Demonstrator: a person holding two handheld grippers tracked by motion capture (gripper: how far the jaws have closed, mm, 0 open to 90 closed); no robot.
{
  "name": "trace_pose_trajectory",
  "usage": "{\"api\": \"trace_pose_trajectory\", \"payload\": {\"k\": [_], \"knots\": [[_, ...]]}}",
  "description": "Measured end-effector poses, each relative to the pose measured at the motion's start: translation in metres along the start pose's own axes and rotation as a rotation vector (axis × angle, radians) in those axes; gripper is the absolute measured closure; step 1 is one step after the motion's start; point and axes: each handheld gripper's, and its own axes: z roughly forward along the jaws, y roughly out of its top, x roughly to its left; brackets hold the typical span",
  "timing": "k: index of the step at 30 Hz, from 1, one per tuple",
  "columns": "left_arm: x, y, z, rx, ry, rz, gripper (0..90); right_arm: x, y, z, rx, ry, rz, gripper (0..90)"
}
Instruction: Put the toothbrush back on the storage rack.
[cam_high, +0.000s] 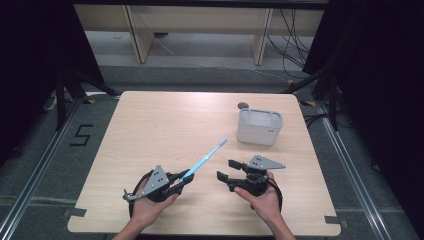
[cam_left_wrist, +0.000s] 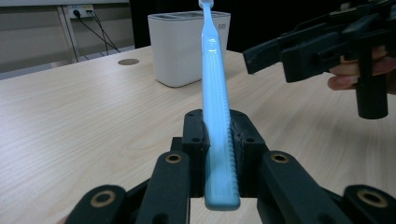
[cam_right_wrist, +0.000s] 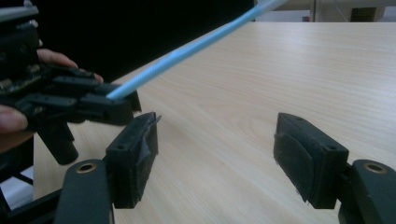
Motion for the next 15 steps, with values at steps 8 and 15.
{"api": "trace_pose_trajectory", "payload": {"k": [8, 15], "knots": [[-0.001, -0.001, 0.004, -0.031, -0.007, -0.011, 77.8, -0.001, 0.014, 0.008, -0.095, -0.03, 0.061, 32.0], [-0.002, -0.001, 0.005, -0.033, -0.008, -0.007, 77.8, 0.002, 0.02, 0.014, -0.077, -0.022, 0.11, 31.9]]}}
